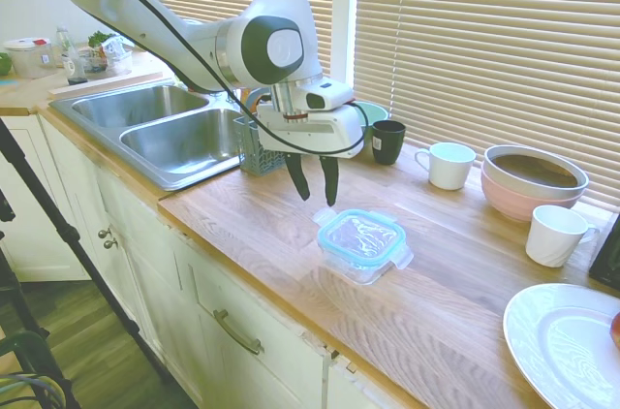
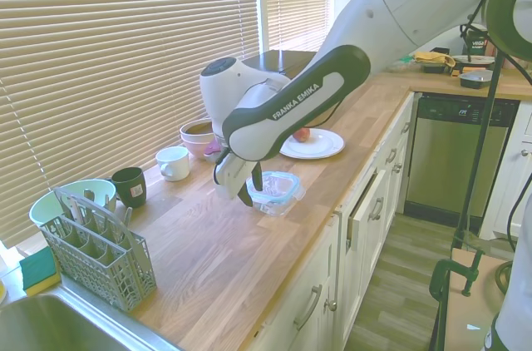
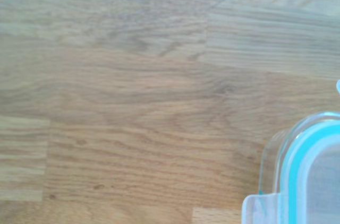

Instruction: Cover the lid of the food container

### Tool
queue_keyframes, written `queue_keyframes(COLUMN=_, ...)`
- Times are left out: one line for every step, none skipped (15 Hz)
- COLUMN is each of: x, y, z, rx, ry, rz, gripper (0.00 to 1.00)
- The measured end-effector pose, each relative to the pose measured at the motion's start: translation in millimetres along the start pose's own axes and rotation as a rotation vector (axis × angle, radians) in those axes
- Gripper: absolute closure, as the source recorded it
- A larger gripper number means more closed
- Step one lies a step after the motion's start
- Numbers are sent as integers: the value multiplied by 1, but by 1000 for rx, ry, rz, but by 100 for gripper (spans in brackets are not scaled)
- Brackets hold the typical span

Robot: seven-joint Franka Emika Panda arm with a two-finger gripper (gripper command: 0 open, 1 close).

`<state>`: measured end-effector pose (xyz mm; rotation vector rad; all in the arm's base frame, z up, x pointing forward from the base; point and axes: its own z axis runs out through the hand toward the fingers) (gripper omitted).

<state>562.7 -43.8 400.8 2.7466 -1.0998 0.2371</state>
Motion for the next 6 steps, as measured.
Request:
queue_keyframes(x=4, y=6, z=-7, rx=22, ry=1, rz=15, gripper=0)
queue_keyframes(x=7, y=12, z=-14, rx=38, ry=1, rz=27, gripper=0)
queue_keyframes(x=7, y=20, z=-20, rx=51, ry=-1, rz=33, gripper=0)
queue_keyframes(x=3, y=28, z=-25, rx=59, ry=-3, rz=37, gripper=0)
queue_keyframes(x=-3, y=38, z=-29, rx=63, ry=-5, rz=39, gripper=0)
queue_keyframes(x=-12, y=50, z=-31, rx=65, ry=-8, rz=42, gripper=0)
